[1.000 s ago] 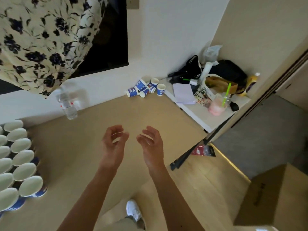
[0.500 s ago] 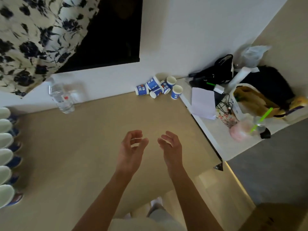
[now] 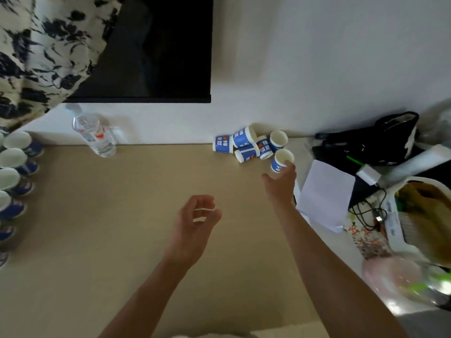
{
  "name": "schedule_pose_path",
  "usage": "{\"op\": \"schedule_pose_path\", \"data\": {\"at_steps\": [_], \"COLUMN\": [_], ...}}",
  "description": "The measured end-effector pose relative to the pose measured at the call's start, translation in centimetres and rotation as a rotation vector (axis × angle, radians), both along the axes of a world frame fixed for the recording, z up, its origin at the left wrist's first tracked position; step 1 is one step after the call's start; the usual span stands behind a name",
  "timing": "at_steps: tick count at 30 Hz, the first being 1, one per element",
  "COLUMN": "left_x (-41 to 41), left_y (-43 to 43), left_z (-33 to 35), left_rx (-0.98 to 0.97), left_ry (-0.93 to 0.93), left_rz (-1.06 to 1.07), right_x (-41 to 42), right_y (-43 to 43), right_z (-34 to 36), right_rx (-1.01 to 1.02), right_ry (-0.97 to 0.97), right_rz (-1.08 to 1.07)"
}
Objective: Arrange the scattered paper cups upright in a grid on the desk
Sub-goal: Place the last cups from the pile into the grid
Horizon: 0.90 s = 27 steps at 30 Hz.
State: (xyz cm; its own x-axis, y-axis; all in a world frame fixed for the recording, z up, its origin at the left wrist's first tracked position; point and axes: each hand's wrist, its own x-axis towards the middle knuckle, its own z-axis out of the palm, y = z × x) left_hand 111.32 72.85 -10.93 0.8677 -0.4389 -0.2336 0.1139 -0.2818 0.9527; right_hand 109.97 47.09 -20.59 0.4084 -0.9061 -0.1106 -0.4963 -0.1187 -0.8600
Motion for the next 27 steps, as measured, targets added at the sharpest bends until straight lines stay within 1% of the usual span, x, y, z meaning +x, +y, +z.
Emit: {"op": "schedule_pose_path", "data": {"at_steps": [4,7,11,15,22,25,27], "left_x": [-1.2,-1.7,-2.5,-2.8,-2.8,-2.7,-2.5], "left_y": [-0.7,-1.2,-2.1,-3.1,-4.7,-5.5,-6.1], "left_z": [-1.1,-2.2,-3.2,-3.2,-3.2,-3.3,-3.4], "left_rx": [0.054,0.084,0.102,0.142,0.147,0.171,0.216], "left_ry": [0.015,0.031,0.048,0.039,0.044,0.037,-0.022], "left_rz": [0.053,0.091,0.141,0.134,0.091,0.057,0.023], "right_x": [1.5,2.3,3.1,3.3,3.2,2.9,2.7], "right_y": [-6.3,-10.4,-13.7,-14.6,-14.8,-14.8,-13.9], "right_z": [-1.7,-3.1,-4.8,-5.9,-7.0,-6.2,-4.6], "right_rx": [-0.133,-0.172,-0.213,-0.269,-0.300,-0.258,-0.159], "right_ry": [0.184,0.317,0.421,0.476,0.389,0.256,0.131], "right_rz": [0.059,0.091,0.215,0.313,0.349,0.345,0.382]}}
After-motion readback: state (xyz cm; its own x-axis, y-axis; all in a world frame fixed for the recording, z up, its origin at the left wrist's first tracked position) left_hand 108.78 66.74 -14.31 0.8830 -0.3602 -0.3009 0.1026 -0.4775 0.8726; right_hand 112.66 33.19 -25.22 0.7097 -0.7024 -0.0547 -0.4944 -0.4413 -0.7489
